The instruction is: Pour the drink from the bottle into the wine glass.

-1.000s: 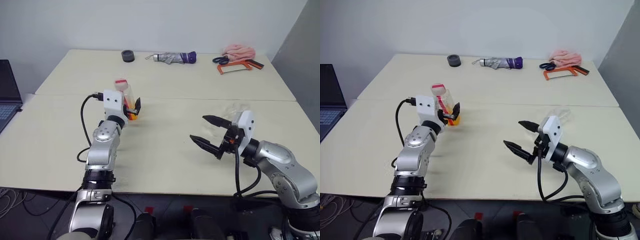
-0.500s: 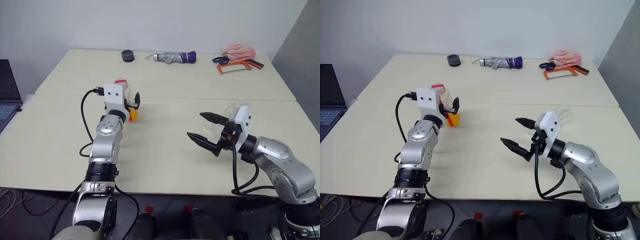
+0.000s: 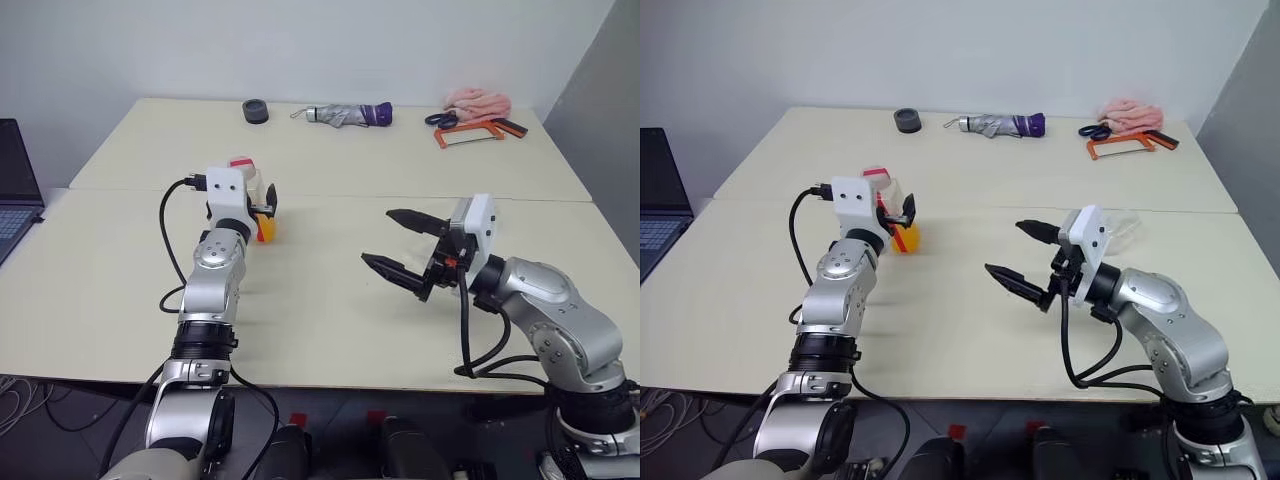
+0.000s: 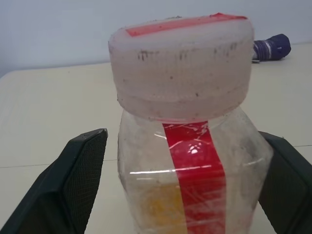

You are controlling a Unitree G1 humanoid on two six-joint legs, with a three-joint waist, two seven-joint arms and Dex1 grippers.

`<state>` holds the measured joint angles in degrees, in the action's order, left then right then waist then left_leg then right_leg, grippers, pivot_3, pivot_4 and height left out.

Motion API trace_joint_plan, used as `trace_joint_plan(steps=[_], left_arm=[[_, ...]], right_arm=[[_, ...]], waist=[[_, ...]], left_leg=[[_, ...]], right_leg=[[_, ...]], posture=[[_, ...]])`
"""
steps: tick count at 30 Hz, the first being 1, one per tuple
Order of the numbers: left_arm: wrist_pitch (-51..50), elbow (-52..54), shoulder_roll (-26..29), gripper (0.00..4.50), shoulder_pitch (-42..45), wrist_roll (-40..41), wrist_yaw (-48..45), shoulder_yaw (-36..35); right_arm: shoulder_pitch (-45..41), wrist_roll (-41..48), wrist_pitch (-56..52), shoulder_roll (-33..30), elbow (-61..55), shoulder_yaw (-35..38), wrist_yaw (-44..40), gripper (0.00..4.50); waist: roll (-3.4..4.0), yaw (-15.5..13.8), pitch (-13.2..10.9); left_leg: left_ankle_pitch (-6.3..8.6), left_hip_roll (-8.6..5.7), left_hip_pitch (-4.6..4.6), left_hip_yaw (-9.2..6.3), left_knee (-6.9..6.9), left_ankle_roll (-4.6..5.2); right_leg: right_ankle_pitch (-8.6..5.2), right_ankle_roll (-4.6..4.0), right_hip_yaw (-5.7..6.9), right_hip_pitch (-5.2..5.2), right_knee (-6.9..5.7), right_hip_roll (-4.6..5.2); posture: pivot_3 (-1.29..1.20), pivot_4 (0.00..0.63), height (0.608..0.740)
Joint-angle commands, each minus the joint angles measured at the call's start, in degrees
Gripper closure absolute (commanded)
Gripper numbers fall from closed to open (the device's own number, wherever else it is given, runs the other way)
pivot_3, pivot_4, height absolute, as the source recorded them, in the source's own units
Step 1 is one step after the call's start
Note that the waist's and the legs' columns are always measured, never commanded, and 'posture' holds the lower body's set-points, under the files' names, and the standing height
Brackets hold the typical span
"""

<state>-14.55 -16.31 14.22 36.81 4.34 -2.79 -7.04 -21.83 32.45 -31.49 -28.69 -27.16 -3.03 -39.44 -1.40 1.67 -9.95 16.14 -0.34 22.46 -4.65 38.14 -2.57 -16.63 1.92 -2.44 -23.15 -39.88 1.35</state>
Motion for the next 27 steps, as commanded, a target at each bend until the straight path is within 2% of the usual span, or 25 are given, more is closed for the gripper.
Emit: trace_joint_plan(steps=[1, 2, 5, 10, 12, 27], left_arm=[[0.93, 0.81, -0.04, 0.02, 1.91, -0.34, 0.78, -0.59], [0.94, 0.78, -0.03, 0.02, 1.92, -0.34, 0.82, -0.58], [1.18, 0.70, 0.11, 0.63, 1.99, -0.50, 1.10, -0.47], [1.55, 0.88, 0.30, 2.27, 2.29, -0.86, 1.33, -0.25], [1.68, 1.07, 0.34, 2.65, 2.33, -1.00, 1.41, -0.30], [3.43, 4.12, 0.10, 2.65, 0.05, 0.31, -3.72, 0.86]], right_arm=[[-0.98, -0.24, 1.50, 0.28, -0.67, 0.03, -0.80, 0.00], [-0.97, -0.30, 1.57, 0.32, -0.60, -0.03, -0.87, 0.00], [-0.81, -0.53, 1.85, 0.49, -0.29, -0.16, -1.07, 0.00], [-0.66, -0.70, 2.05, 0.76, -0.01, -0.04, -1.19, 0.00], [-0.59, -0.71, 2.05, 0.79, 0.00, 0.02, -1.18, 0.00], [-0.40, -0.81, 2.28, 1.00, 0.01, 0.07, -1.46, 0.00]], waist=[[0.00, -0.01, 0.00], [0.00, -0.01, 0.00], [0.00, -0.01, 0.00], [0.00, 0.00, 0.00], [0.00, -0.01, 0.00], [0.00, 0.00, 0.00]], left_leg=[[0.00, 0.00, 0.00, 0.00, 0.00, 0.00], [0.00, 0.00, 0.01, 0.00, 0.00, 0.00], [0.00, 0.01, 0.01, 0.00, 0.00, 0.00], [0.00, 0.00, 0.02, 0.00, 0.00, 0.00], [0.00, 0.00, 0.03, -0.01, 0.00, 0.00], [-0.08, 0.00, 0.05, 0.00, 0.00, -0.14]], right_leg=[[0.00, 0.00, 0.00, 0.00, 0.00, 0.00], [0.00, 0.00, 0.00, 0.00, 0.00, 0.01], [0.00, 0.00, 0.00, -0.01, 0.00, 0.02], [0.00, 0.00, 0.00, -0.01, 0.00, 0.02], [0.00, 0.00, 0.01, -0.03, 0.00, 0.02], [0.00, 0.00, 0.01, -0.03, 0.01, 0.02]], posture=[[0.00, 0.150, 0.740], [0.00, 0.150, 0.740], [0.00, 0.150, 0.740], [0.00, 0.150, 0.740], [0.00, 0.150, 0.740], [0.00, 0.150, 0.740]])
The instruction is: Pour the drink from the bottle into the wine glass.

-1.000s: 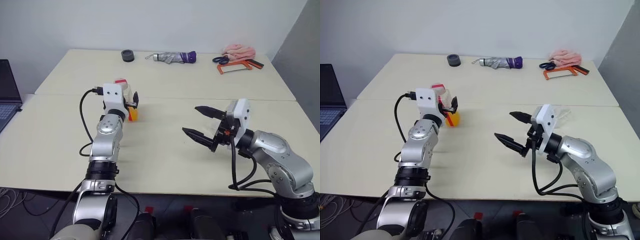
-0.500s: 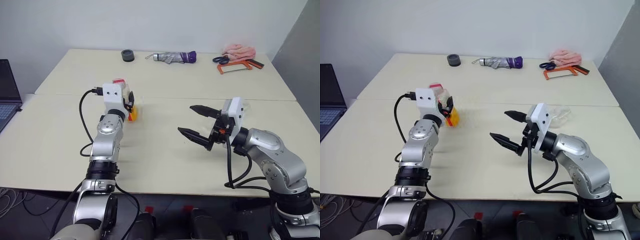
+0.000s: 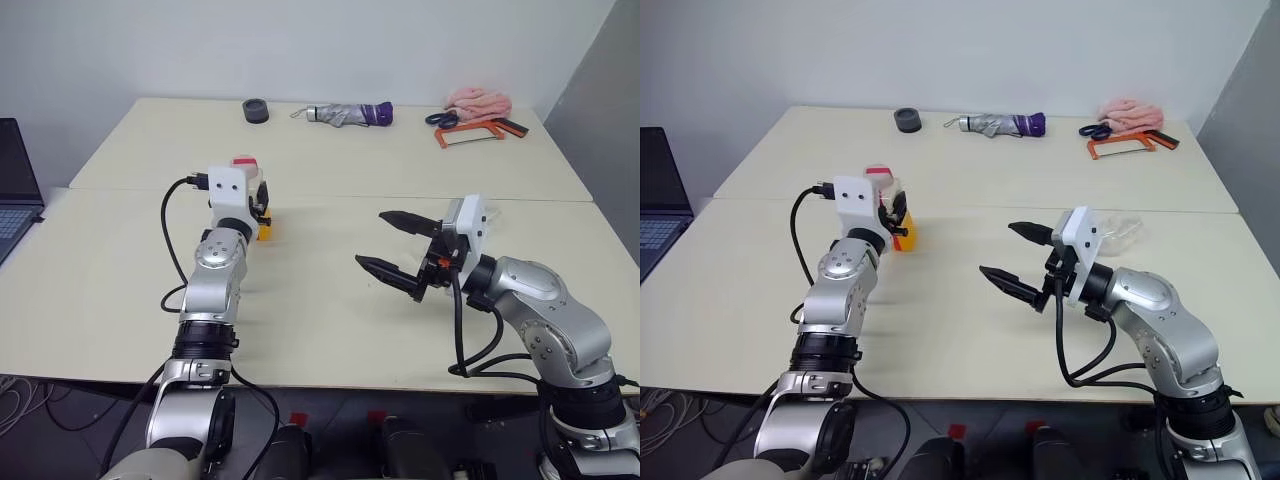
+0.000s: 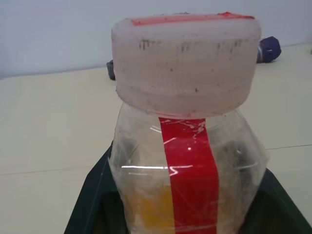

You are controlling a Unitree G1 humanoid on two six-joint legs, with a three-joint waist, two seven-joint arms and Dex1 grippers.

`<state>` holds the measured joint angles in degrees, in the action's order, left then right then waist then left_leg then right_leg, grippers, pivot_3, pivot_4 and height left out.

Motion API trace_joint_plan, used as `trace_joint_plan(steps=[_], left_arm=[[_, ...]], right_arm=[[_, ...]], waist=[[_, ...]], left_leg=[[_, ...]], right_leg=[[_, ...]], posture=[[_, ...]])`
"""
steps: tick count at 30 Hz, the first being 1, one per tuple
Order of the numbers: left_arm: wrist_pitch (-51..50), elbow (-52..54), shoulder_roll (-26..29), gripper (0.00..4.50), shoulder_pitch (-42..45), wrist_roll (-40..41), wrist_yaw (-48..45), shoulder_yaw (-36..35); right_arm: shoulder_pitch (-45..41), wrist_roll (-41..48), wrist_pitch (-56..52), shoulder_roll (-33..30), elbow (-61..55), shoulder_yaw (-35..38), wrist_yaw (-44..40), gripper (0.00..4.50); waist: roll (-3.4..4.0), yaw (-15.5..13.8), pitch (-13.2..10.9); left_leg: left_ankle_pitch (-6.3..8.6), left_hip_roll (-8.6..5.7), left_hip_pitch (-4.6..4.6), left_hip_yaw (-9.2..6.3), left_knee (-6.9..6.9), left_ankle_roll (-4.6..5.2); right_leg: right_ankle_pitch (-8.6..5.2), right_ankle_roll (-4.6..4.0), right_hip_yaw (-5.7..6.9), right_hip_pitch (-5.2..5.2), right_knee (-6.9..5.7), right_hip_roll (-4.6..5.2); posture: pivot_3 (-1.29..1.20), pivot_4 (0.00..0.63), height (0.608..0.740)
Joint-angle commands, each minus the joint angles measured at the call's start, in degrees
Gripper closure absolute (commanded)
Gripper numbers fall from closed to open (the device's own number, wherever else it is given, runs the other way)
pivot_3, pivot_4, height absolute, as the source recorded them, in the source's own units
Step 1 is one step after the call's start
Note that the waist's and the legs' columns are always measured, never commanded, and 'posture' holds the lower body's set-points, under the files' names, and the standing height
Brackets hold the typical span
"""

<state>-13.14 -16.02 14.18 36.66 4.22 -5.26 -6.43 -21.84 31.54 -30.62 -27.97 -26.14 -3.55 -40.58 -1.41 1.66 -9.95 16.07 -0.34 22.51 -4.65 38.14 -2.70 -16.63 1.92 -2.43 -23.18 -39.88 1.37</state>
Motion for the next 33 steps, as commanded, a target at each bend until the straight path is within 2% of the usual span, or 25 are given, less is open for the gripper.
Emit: trace_joint_plan(steps=[1, 20, 28, 33], left_arm=[[2.08, 4.00, 0.08, 2.65, 0.01, 0.56, -1.67, 0.22], [0.86, 5.07, -0.73, 2.66, -2.06, 4.02, -10.67, 1.30], [1.34, 5.03, -0.46, 0.01, -1.63, 4.46, -11.05, 0.94], [1.34, 5.14, -0.06, 0.01, -0.30, 4.22, -11.13, 1.14]], right_arm=[[-0.36, 0.10, 1.42, 0.30, -1.03, 0.58, -0.32, 0.00], [0.17, 0.00, 1.12, 0.78, -1.80, 0.54, 0.47, 0.00], [0.23, 0.04, 0.98, 0.97, -2.01, 0.34, 0.75, 0.00], [0.49, -0.05, 1.02, 1.09, -2.13, 0.35, 0.84, 0.00]], waist=[[0.00, 0.00, 0.00], [0.00, 0.02, 0.00], [0.00, 0.01, 0.00], [0.00, 0.01, 0.00]], left_leg=[[0.00, 0.00, 0.00, 0.00, 0.00, 0.00], [0.01, 0.00, 0.01, 0.00, 0.00, 0.02], [0.01, 0.00, 0.01, -0.01, 0.00, 0.02], [0.01, 0.00, 0.01, -0.01, 0.00, 0.03]], right_leg=[[0.00, 0.00, 0.00, 0.00, 0.00, 0.00], [0.00, 0.00, -0.01, 0.00, 0.00, 0.01], [0.00, 0.00, 0.00, 0.00, 0.00, 0.01], [0.00, 0.00, 0.00, 0.00, 0.00, 0.01]], posture=[[0.00, 0.150, 0.740], [0.00, 0.150, 0.740], [0.00, 0.150, 0.740], [0.00, 0.150, 0.740]])
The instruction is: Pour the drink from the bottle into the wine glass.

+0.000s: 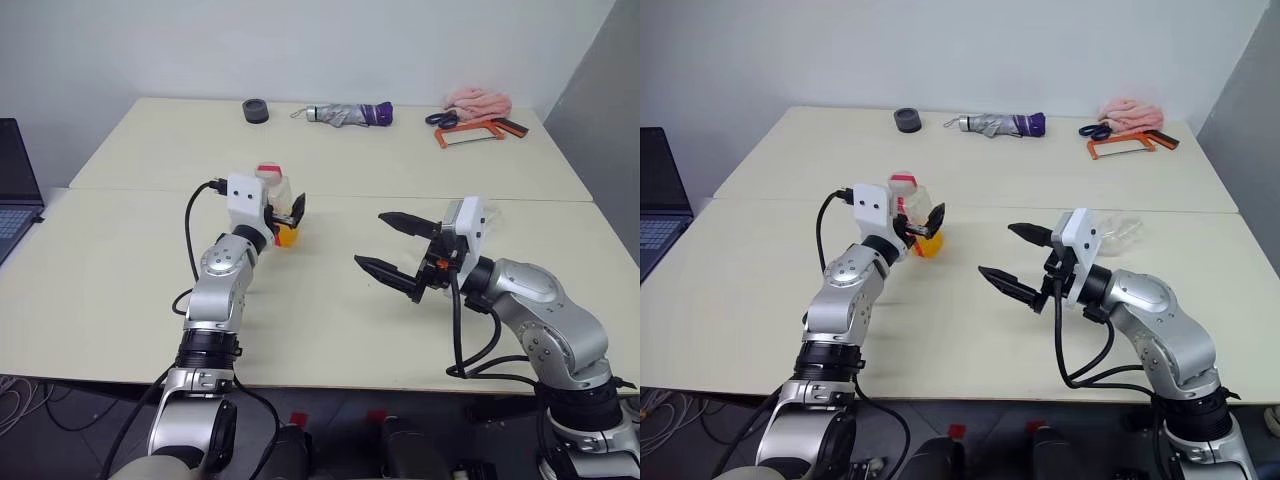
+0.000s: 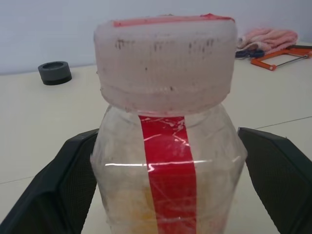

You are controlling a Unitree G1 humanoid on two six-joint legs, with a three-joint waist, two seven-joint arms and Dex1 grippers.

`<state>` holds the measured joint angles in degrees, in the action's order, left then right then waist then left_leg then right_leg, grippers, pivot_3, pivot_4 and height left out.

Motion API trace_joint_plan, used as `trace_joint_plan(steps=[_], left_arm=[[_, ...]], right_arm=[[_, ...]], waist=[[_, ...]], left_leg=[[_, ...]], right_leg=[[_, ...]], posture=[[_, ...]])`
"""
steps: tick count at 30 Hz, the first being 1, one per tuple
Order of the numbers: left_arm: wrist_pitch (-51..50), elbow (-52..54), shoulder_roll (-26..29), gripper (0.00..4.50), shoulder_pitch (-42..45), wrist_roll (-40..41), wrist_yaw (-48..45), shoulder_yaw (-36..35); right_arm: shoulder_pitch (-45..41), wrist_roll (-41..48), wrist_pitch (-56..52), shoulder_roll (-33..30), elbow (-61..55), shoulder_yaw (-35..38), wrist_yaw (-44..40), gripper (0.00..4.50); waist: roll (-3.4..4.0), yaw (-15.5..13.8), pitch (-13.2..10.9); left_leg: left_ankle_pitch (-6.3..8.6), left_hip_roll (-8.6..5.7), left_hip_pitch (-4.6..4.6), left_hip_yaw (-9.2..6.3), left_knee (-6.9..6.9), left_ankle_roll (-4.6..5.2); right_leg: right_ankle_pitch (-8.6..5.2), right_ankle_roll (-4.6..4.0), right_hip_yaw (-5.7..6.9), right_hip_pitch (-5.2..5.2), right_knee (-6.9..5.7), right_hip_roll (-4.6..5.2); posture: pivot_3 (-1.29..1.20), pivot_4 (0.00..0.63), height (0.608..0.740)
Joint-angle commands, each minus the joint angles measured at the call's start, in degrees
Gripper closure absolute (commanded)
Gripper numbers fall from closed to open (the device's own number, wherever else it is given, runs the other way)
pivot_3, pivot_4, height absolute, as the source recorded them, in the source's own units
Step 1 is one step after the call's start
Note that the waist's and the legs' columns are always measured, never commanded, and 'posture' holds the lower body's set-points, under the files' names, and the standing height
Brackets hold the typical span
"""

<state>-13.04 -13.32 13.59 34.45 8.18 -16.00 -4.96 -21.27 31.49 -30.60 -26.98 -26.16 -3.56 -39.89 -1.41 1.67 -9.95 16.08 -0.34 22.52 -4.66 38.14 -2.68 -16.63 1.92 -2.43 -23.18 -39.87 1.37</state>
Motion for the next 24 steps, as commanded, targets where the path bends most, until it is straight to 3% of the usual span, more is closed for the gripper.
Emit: trace_joint_plan(steps=[1, 10, 14, 20, 24], left_arm=[[1.20, 2.39, 0.57, 0.01, 2.07, 0.27, -0.35, -0.35], [-0.11, 2.62, 1.00, 0.01, 2.93, -0.70, 1.04, -0.29], [-0.80, 2.66, 1.06, 0.88, 2.89, -0.35, 1.22, -0.56], [-1.32, 2.74, 1.10, 2.61, 3.00, 0.01, 1.05, -0.68], [-1.42, 3.13, 1.06, 2.66, 2.93, 0.68, 0.21, -0.67]], right_arm=[[-0.10, -0.03, 1.00, 0.13, -2.07, 0.32, 0.16, 0.00], [-0.01, -0.24, 1.11, 0.21, -1.74, 0.15, -0.04, 0.00], [0.05, -0.40, 1.10, 0.40, -1.72, 0.21, -0.17, 0.00], [0.06, -0.60, 1.08, 0.69, -1.66, 0.32, -0.21, 0.00], [0.06, -0.57, 1.09, 0.91, -1.91, 0.46, 0.08, 0.00]], waist=[[0.00, 0.00, 0.00], [0.00, 0.01, 0.00], [0.00, 0.01, 0.00], [0.00, 0.01, 0.00], [0.00, 0.02, 0.00]], left_leg=[[0.00, 0.00, 0.00, 0.00, 0.00, 0.00], [0.00, 0.00, 0.00, 0.00, 0.00, 0.00], [0.00, 0.00, 0.00, 0.00, 0.00, 0.01], [0.00, 0.00, 0.00, 0.01, 0.00, 0.00], [0.00, 0.00, -0.01, 0.01, 0.00, 0.00]], right_leg=[[0.00, 0.00, 0.00, 0.00, 0.00, 0.00], [0.00, 0.00, 0.00, 0.00, 0.00, 0.00], [0.00, 0.00, 0.00, 0.00, 0.00, 0.00], [0.00, 0.00, 0.00, 0.00, 0.00, 0.00], [0.00, 0.00, 0.00, 0.00, 0.00, 0.00]], posture=[[0.00, 0.150, 0.740], [0.00, 0.150, 0.740], [0.00, 0.150, 0.740], [0.00, 0.150, 0.740], [0.00, 0.150, 0.740]])
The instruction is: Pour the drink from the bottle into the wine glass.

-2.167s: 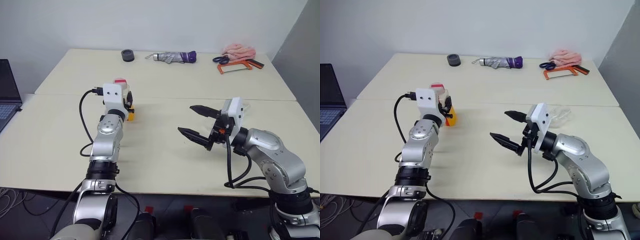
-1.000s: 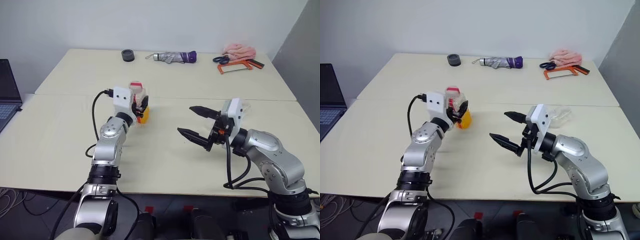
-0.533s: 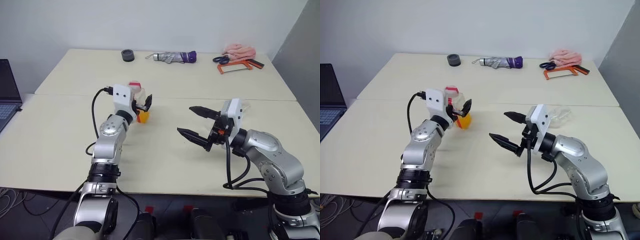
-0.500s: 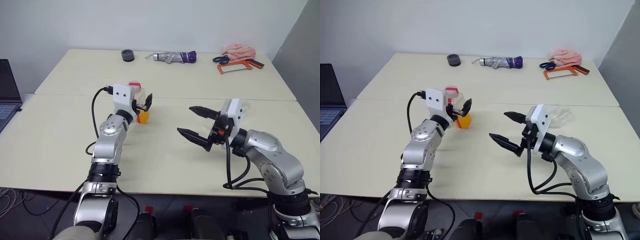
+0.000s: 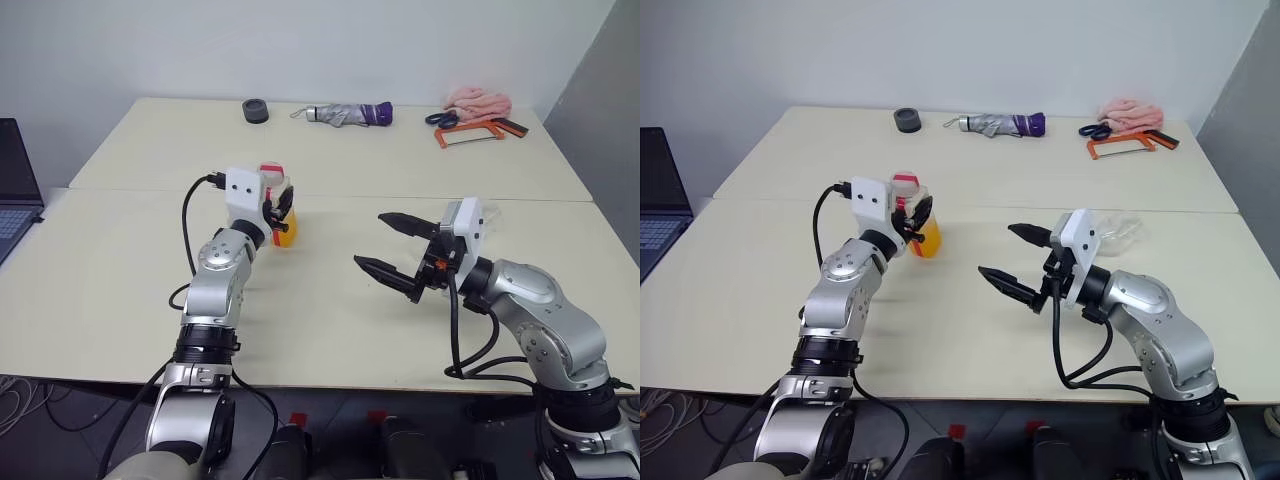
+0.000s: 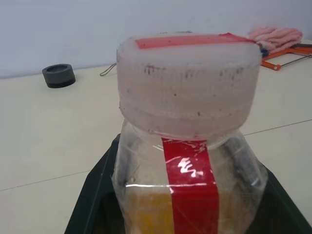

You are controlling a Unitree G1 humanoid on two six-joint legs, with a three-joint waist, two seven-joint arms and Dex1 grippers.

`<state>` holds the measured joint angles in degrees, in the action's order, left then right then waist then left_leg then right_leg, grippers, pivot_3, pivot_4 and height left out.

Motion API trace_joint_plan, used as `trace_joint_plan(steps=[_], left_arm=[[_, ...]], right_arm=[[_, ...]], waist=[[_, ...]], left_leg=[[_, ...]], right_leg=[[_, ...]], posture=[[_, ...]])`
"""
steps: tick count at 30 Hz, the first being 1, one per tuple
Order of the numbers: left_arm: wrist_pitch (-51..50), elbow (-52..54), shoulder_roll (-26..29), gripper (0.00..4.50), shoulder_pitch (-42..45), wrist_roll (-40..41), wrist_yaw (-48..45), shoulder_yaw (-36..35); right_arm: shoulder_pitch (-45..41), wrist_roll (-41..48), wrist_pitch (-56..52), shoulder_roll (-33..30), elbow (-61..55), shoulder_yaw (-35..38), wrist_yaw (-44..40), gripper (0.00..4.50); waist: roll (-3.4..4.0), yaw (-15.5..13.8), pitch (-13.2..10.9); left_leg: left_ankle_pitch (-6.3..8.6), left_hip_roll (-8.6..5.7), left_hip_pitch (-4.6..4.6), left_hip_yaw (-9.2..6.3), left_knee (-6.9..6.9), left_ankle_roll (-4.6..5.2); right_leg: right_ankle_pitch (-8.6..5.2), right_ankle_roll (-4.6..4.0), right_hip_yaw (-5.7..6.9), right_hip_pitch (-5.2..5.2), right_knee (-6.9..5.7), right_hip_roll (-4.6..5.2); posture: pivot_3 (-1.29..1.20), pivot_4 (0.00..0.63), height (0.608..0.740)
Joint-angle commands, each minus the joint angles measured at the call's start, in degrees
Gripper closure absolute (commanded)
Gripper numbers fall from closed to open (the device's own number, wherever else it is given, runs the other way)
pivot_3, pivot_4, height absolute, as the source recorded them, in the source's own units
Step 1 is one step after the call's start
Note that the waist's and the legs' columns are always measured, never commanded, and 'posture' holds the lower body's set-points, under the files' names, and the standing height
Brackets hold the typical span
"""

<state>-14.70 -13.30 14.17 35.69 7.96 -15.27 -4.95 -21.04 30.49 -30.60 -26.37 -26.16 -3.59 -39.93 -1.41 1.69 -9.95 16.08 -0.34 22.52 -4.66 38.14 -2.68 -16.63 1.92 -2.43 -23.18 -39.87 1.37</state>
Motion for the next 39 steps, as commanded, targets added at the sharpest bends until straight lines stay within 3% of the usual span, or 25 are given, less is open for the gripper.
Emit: trace_joint_plan(steps=[1, 8, 12, 18, 25, 33, 36, 39], left_arm=[[0.32, 3.38, 0.34, 2.66, 1.59, 1.61, -1.53, -0.60], [-1.89, 7.44, 2.18, 2.67, 0.62, 9.83, -19.94, 3.53], [-2.42, 8.80, 5.99, 2.68, 1.56, 14.23, -37.06, 8.51], [-3.15, 6.88, 7.26, 2.68, 5.25, 17.57, -51.40, 12.21], [0.02, 2.34, 5.88, 2.68, 8.40, 15.64, -57.68, 14.69], [1.33, 1.69, 5.43, 2.68, 7.99, 14.69, -58.82, 15.06], [1.37, 1.86, 5.54, 2.68, 7.92, 14.66, -58.71, 14.96], [1.14, 2.29, 5.53, 2.68, 7.99, 14.83, -58.55, 14.78]], right_arm=[[-0.17, 0.49, 1.08, 0.27, -2.08, 0.67, 0.20, 0.00], [0.31, 3.88, -1.51, -1.54, -5.46, 4.56, 1.20, 0.00], [-0.85, 7.91, -6.45, -3.50, -8.70, 7.28, 3.74, 0.00], [-4.94, 8.85, -12.01, -3.20, -11.13, 5.87, 9.90, 0.00], [-6.69, 7.18, -13.54, -1.77, -11.60, 2.48, 13.24, 0.00], [-7.62, 7.03, -12.65, 1.23, -9.57, 1.38, 13.82, 0.00], [-7.49, 6.50, -13.01, 0.96, -8.86, 0.35, 12.98, 0.57], [-7.53, 5.80, -13.00, 0.43, -8.34, -0.57, 12.38, 1.65]], waist=[[0.00, 0.00, 0.00], [0.00, -0.01, 0.00], [0.00, 0.09, -0.01], [0.01, 0.18, -0.01], [0.01, 0.17, -0.01], [0.01, 0.17, -0.01], [0.01, 0.18, -0.01], [0.01, 0.18, -0.01]], left_leg=[[0.00, 0.00, 0.00, 0.00, 0.00, 0.00], [-0.03, 0.01, 0.07, -0.04, 0.00, -0.06], [-0.06, 0.00, 0.05, -0.01, -0.01, -0.11], [0.05, -0.01, 0.05, -0.01, -0.01, 0.09], [0.07, -0.03, 0.06, 0.00, -0.02, 0.12], [0.07, -0.01, 0.07, -0.03, -0.01, 0.13], [0.07, -0.01, 0.08, -0.03, -0.01, 0.13], [0.07, -0.01, 0.07, -0.04, -0.01, 0.13]], right_leg=[[0.00, 0.00, 0.00, 0.00, 0.00, 0.00], [0.00, 0.00, 0.02, -0.01, 0.02, 0.02], [0.00, 0.00, 0.02, -0.01, 0.04, -0.01], [-0.01, -0.01, 0.01, -0.01, 0.05, -0.07], [-0.01, -0.01, 0.01, -0.01, 0.09, -0.07], [-0.01, -0.01, 0.01, -0.02, 0.09, -0.06], [-0.01, -0.01, 0.02, -0.02, 0.08, -0.06], [-0.01, -0.01, 0.02, -0.02, 0.08, -0.06]], posture=[[0.00, 0.150, 0.740], [0.00, 0.150, 0.740], [0.00, 0.150, 0.740], [0.00, 0.150, 0.740], [0.00, 0.150, 0.740], [0.00, 0.150, 0.740], [0.00, 0.150, 0.740], [0.00, 0.150, 0.740]])
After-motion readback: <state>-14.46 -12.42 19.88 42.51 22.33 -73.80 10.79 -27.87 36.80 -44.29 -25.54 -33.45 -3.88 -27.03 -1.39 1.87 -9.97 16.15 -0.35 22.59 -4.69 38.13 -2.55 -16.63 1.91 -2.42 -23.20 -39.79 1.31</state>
